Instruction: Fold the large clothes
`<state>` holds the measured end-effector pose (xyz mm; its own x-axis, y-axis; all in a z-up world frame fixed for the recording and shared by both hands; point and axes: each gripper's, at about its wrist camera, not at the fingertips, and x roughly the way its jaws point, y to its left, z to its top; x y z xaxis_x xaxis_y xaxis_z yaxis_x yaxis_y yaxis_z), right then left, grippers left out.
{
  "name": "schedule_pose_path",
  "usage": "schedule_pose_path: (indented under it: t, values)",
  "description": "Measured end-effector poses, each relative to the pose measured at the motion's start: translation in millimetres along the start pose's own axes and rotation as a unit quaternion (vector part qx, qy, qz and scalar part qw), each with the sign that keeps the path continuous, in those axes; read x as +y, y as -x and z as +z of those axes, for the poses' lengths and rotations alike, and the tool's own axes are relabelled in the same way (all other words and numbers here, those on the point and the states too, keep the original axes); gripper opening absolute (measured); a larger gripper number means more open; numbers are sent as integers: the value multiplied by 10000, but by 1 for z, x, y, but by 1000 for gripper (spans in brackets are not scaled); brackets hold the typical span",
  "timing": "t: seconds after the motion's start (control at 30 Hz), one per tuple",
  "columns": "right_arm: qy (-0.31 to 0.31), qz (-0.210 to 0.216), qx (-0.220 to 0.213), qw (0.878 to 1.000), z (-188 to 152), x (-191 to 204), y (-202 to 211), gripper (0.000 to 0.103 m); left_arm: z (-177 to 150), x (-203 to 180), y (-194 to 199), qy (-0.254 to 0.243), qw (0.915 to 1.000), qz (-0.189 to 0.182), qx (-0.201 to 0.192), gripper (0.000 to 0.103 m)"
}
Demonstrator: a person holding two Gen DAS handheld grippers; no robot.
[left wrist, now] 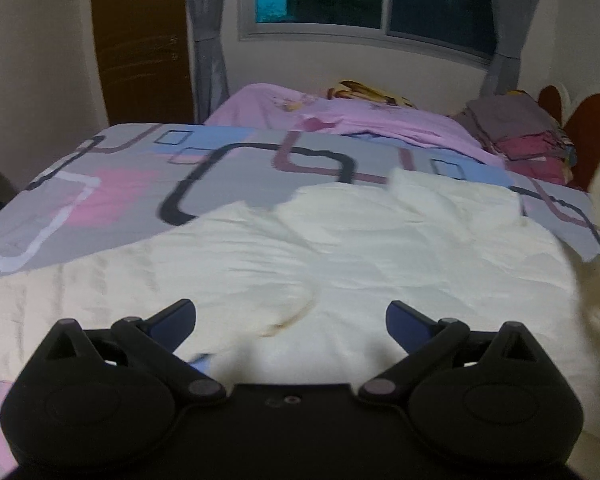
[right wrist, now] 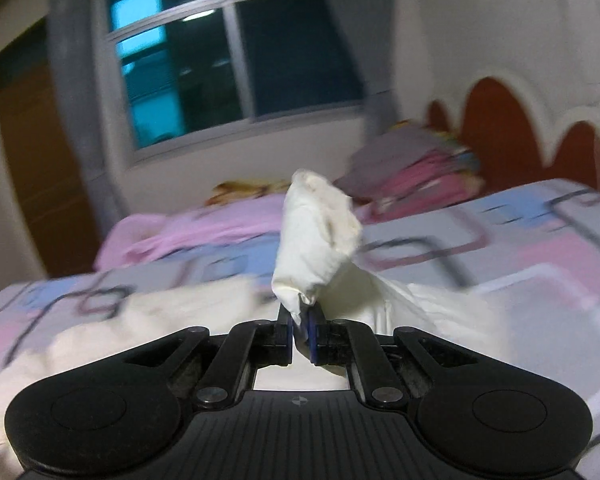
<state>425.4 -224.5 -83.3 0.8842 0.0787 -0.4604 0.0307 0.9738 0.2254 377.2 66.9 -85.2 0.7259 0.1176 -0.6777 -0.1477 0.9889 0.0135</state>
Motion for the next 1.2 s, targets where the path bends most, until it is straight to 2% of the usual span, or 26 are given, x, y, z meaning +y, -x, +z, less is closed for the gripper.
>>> schedule_pose_path:
  t: [0.27, 0.43, 0.5, 0.53, 0.57, 0.63, 0.77, 0.87, 1.0, 1.03, 1.1, 1.2]
  values:
    - [297, 717, 648, 9949, -58, 124, -36, 7, 7, 61, -11, 195, 9998, -69, 58, 101]
    - [411, 914, 1168, 9881, -85, 161, -54, 8, 9, 76, -17, 268, 9991, -322, 91, 101]
    - [510, 855, 1337, 9860, -86, 166, -57, 25, 11, 76, -22, 292, 9983, -491, 136, 101]
    - [476, 890, 1342, 9858, -84, 163, -55, 58, 11, 76, -23, 294, 9978, -566, 158, 102]
    - [453, 821, 1224, 9880, -83, 162, -49, 81, 12, 73, -25, 301, 9969, -703, 201, 102]
    - [584, 684, 998, 9909, -79, 157, -36, 82, 11, 67, -29, 294, 9951, -910, 270, 102]
    - [668, 329, 905, 9931, -73, 129, -16, 82, 8, 41, -44, 232, 9902, -1276, 523, 102]
    - [815, -129, 827, 9932, -68, 89, -5, 82, 4, 19, -58, 253, 9869, -1407, 753, 102]
    - [769, -690, 862, 9909, -67, 23, 5, 82, -4, -7, -78, 216, 9861, -1404, 864, 100]
    - [705, -798, 904, 9902, -67, 6, 7, 82, -6, -13, -82, 189, 9861, -1390, 888, 96]
    - [584, -1003, 952, 9887, -66, -26, 11, 82, -10, -21, -90, 164, 9851, -1417, 957, 67]
    - [528, -1165, 989, 9869, -64, -61, 15, 82, -16, -26, -99, 309, 9843, -1371, 1067, 53]
